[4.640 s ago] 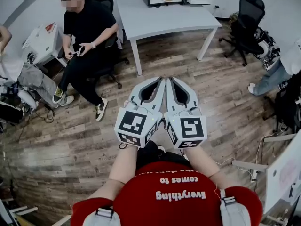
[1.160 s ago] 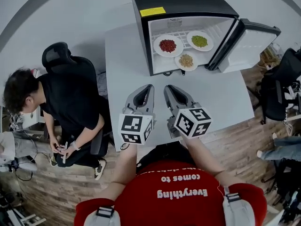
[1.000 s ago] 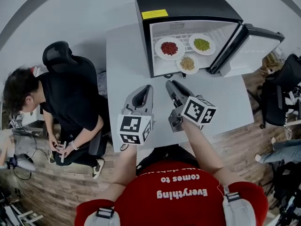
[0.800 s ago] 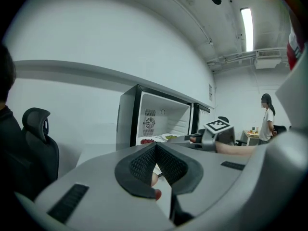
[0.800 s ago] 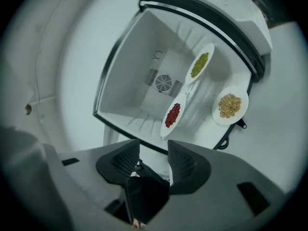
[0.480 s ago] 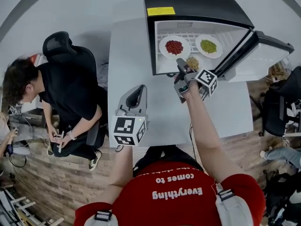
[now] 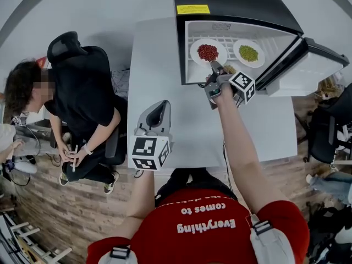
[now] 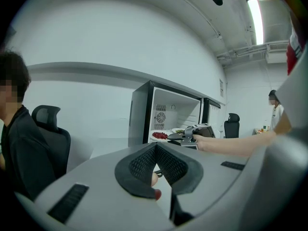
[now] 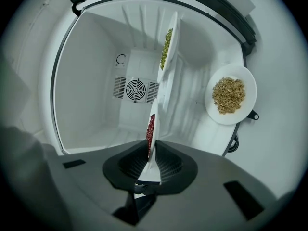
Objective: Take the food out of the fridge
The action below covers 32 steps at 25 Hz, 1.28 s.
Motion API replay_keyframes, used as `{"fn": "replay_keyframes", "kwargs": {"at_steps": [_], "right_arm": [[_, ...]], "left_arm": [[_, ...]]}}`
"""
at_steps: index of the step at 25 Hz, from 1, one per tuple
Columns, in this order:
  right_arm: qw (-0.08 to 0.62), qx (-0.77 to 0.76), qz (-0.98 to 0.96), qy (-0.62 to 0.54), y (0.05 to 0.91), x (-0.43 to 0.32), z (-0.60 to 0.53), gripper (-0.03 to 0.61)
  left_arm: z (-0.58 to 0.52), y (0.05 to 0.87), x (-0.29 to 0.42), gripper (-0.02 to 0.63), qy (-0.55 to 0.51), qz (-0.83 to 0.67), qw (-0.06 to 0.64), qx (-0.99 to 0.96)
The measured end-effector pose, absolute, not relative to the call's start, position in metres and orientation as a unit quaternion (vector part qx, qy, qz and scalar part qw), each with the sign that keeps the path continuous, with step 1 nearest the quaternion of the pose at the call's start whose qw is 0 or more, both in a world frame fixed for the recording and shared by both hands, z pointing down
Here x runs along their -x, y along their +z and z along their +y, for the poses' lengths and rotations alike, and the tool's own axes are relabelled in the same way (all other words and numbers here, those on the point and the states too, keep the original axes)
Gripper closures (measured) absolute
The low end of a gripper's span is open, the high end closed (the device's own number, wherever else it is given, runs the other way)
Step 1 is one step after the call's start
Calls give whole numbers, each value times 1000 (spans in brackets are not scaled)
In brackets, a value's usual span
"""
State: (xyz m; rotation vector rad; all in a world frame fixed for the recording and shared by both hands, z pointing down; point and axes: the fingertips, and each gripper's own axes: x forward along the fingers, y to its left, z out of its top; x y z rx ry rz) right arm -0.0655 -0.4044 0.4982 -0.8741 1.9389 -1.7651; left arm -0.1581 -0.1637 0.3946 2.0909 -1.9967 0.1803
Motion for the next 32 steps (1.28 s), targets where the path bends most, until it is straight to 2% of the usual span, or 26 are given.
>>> {"fn": "replay_keyframes", "kwargs": {"at_steps": [5, 13, 25, 32], "right_arm": [[208, 300, 667, -650, 502, 63, -401, 555], [224, 267, 645, -679, 504, 48, -369, 557], [204, 228, 652, -694, 498, 3, -283, 557], [186, 196, 651, -710, 504, 1, -231, 557]], "left_arm": [[-163, 392, 158, 614, 60, -684, 120, -717], [-166, 388, 157, 614, 59, -683, 113, -719], [-174, 377, 139, 613, 58, -666, 96, -737], [-169, 377, 137, 613, 63, -662, 91, -741]]}}
